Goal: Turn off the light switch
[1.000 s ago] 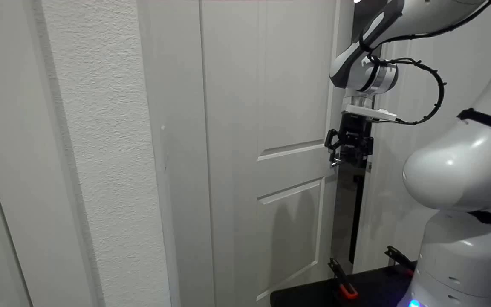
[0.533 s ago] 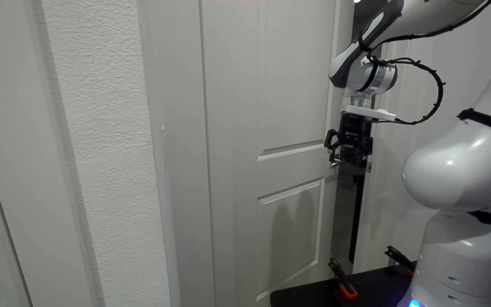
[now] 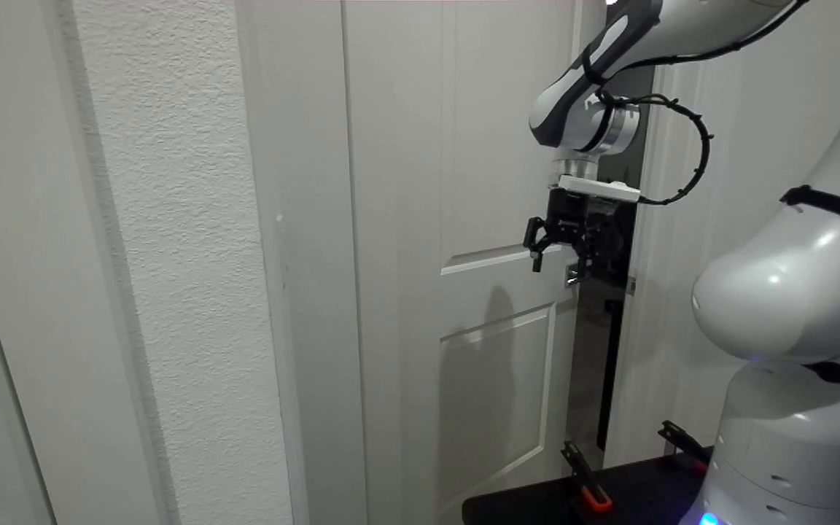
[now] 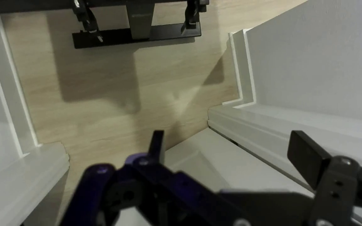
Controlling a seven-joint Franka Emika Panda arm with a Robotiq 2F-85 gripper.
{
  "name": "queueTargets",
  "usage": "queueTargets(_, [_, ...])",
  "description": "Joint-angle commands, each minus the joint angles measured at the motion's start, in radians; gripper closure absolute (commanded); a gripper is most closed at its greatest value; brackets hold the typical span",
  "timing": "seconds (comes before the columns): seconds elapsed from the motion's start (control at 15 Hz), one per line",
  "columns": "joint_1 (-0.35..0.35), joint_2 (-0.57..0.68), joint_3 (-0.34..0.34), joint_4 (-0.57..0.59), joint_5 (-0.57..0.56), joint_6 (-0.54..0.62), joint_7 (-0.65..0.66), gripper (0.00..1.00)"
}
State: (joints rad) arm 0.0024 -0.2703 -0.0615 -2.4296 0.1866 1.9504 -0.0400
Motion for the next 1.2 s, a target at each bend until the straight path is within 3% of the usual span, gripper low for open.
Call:
queueTargets(0.0, [0.044,0.045,0.044,0.062,0.037,0.006,-0.041,0.0])
queueTargets(0.73, [0.199,0.017,0.173,0.109,0.146,0.033,-0.197,0.0])
queueTargets(1.13, [0.285,-0.024,0.227,0.089,0.218,0.115,-0.305,0.0])
